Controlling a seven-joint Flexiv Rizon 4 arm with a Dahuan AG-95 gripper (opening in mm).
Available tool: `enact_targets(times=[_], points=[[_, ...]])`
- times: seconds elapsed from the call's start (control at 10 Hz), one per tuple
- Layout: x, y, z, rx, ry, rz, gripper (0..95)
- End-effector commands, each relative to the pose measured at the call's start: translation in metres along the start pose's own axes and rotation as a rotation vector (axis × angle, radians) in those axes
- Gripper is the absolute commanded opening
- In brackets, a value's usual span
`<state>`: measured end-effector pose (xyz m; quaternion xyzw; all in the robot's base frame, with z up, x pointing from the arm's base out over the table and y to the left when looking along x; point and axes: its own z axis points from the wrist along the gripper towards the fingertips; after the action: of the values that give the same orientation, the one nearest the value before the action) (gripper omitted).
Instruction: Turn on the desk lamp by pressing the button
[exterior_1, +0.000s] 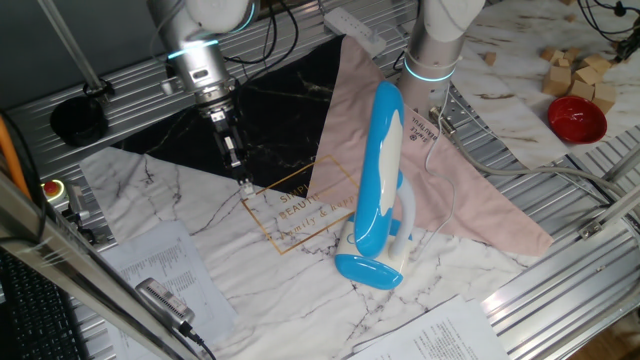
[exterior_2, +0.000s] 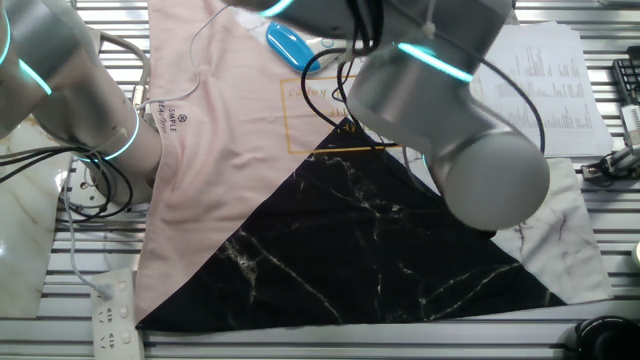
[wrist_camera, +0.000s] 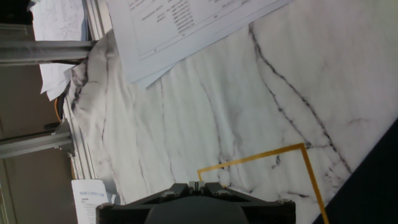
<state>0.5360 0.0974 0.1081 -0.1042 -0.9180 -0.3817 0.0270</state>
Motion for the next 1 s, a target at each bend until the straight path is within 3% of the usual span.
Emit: enact_targets(times=[0.1,0.3,0.5,0.7,1.0], points=[[0.0013,0.0006,-0.0007,-0.003,0.004,0.026,0.0],[0.0013,0.0006,-0.0007,-0.007,0.03,0.025,0.0],[0.0013,0.0006,-0.0007,0.005,0.027,0.009,0.0],[0.0013,0.0006,-0.0007,-0.022,0.033,-0.024,0.0],[0.0013,0.0006,-0.0007,0.011,0.093,-0.091,0.0]])
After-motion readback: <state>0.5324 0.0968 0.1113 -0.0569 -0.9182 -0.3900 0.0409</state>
